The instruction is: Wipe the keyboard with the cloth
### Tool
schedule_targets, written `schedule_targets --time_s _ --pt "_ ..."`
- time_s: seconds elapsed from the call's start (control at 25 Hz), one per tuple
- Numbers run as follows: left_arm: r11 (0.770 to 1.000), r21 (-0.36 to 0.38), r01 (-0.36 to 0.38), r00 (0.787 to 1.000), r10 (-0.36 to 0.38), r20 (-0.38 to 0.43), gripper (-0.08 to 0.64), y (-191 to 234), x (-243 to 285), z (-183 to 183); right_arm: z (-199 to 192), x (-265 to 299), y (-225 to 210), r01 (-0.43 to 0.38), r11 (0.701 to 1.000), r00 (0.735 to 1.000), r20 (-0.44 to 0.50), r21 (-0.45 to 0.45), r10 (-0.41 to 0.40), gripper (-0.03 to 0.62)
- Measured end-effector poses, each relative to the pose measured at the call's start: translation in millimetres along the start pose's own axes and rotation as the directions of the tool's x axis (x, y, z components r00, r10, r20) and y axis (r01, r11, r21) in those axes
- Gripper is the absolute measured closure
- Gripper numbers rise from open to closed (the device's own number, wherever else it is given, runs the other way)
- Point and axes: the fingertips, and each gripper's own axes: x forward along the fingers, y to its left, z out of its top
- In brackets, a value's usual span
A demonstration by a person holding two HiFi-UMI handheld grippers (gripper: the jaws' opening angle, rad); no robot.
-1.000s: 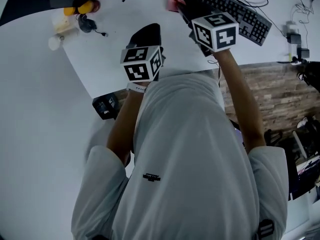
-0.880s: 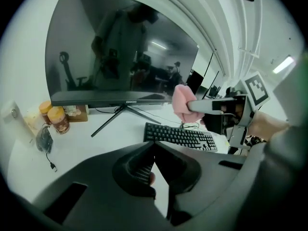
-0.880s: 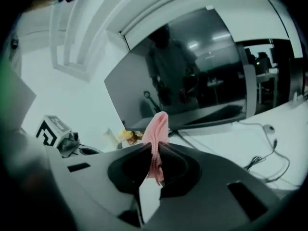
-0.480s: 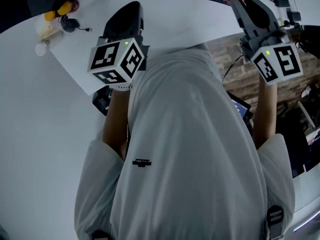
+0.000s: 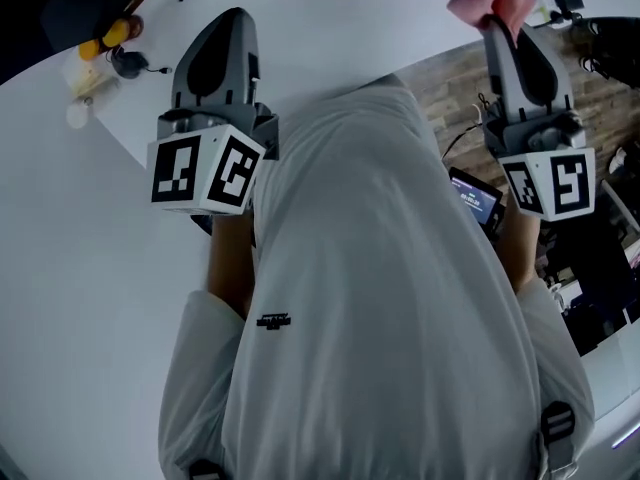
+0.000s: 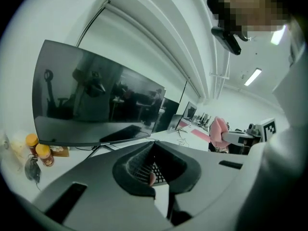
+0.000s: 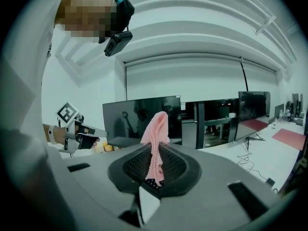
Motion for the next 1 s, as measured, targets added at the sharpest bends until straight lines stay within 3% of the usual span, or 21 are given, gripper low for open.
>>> schedule_targets --time_s 0.28,1.0 --pt "0.999 0.034 0.013 0.999 -0.014 0.028 0.54 -18 -9 5 -19 6 -2 -0.01 0.997 1.0 0.008 0.079 0.009 0.551" --pt "0.998 0.053 0.045 0.998 -0.048 0.048 0.54 -49 -19 0 -5 -1 19 -0.049 0.999 0.998 0.042 0.005 0.049 0.551"
